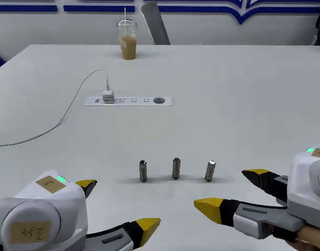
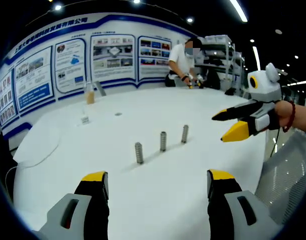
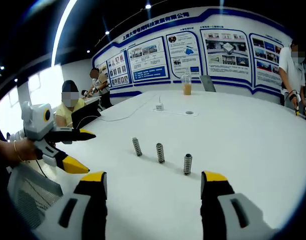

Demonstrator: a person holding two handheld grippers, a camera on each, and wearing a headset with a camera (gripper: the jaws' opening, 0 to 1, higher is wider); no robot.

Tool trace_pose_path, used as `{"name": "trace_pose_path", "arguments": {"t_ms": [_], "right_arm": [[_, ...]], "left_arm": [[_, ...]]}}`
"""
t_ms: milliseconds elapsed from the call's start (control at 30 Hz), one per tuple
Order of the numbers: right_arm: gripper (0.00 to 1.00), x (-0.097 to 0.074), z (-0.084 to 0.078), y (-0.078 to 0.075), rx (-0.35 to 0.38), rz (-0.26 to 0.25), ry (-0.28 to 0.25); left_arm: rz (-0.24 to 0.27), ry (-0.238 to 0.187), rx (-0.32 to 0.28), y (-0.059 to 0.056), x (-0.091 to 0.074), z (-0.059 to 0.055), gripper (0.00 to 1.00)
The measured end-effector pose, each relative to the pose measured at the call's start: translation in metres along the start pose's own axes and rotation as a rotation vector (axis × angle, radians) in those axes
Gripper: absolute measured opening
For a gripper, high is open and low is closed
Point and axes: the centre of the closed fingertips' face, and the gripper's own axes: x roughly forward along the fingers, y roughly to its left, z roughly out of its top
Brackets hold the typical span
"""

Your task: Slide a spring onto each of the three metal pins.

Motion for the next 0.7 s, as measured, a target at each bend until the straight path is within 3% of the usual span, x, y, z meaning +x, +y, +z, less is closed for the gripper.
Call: {"name": "trace_pose_path", "arguments": {"t_ms": [700], "right_arm": [[0.81, -0.0048, -0.0044, 0.0025, -0.029, -0.020, 0.006]], "left_arm": [[0.013, 0.005, -0.007, 0.0000, -0.0021, -0.0022, 0.82]]}}
